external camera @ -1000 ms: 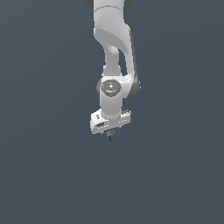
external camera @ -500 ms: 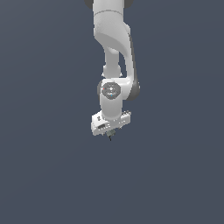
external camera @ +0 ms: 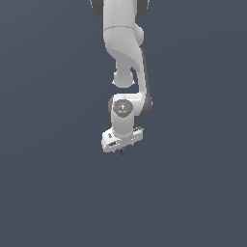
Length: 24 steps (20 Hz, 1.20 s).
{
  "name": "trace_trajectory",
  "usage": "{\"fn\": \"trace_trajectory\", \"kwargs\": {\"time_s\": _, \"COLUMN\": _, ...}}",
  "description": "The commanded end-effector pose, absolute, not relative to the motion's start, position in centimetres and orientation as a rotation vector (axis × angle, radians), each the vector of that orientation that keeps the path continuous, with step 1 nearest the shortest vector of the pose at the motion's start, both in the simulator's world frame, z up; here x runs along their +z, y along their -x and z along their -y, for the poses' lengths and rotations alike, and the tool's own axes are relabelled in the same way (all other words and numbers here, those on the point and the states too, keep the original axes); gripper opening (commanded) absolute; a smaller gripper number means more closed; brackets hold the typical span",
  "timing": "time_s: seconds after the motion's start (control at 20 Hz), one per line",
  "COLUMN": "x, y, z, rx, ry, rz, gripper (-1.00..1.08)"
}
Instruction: Pick up the object and move it to a goal position.
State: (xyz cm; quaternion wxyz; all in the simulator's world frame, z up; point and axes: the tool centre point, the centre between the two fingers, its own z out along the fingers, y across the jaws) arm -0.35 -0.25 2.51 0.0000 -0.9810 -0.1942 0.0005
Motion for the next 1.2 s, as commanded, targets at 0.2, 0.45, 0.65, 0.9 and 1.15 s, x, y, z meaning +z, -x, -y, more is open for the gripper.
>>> {"fn": "trace_trajectory", "kwargs": {"time_s": 0.2, "x": 1.3, "y": 0.2, "z": 0.3, "rx": 0.0, "ry": 3.082, "rz": 0.611, "gripper": 1.0}}
{"fn": "trace_trajectory", "kwargs": {"time_s": 0.45, "x": 1.3, "y": 0.2, "z": 0.3, "rx": 0.0, "ry": 3.082, "rz": 0.611, "gripper": -1.0}}
{"fn": "trace_trajectory", "kwargs": {"time_s": 0.65, "x": 1.3, "y": 0.2, "z": 0.3, "rx": 0.0, "ry": 3.082, "rz": 0.611, "gripper": -1.0}}
{"fn": "trace_trajectory", "kwargs": {"time_s": 0.9, "x": 1.5, "y": 0.1, "z": 0.3, "rx": -0.001, "ry": 3.082, "rz": 0.611, "gripper": -1.0}}
{"fn": "trace_trajectory", "kwargs": {"time_s": 1.15, "x": 2.9, "y": -0.6, "z": 0.1, "rx": -0.001, "ry": 3.082, "rz": 0.611, "gripper": -1.0}}
